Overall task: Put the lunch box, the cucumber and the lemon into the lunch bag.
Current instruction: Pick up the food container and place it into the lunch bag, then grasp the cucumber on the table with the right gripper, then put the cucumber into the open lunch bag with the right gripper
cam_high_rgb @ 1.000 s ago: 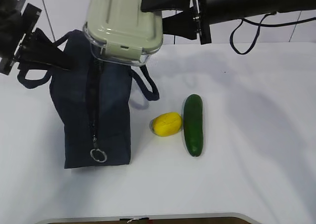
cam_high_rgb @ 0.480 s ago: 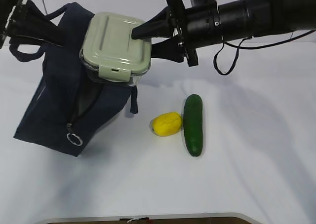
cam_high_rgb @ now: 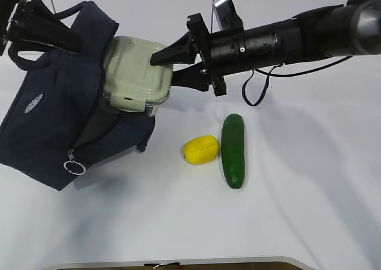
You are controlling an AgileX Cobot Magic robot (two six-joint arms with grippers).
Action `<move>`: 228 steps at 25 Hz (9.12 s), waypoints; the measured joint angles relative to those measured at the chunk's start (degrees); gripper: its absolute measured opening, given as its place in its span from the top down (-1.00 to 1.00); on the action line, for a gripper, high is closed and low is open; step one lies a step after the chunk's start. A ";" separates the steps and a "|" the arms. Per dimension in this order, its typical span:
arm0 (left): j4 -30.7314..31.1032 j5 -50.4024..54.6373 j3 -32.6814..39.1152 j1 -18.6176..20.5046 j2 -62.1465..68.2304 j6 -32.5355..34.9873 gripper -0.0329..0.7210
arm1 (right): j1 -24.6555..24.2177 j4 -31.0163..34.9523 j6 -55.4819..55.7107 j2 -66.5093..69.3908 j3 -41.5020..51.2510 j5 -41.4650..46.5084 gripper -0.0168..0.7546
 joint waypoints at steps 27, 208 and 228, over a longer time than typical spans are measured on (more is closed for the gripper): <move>-3.56 -0.10 0.00 -1.14 9.96 7.62 0.95 | 9.31 4.80 -1.43 16.91 -15.85 -3.78 -0.01; 2.20 -0.23 -0.22 -1.30 13.20 9.70 0.95 | 10.07 -85.71 57.89 10.51 -29.23 9.92 0.06; -10.25 -0.41 -0.22 -1.30 13.20 9.80 0.95 | 9.97 -60.36 41.34 8.26 -33.60 10.47 0.06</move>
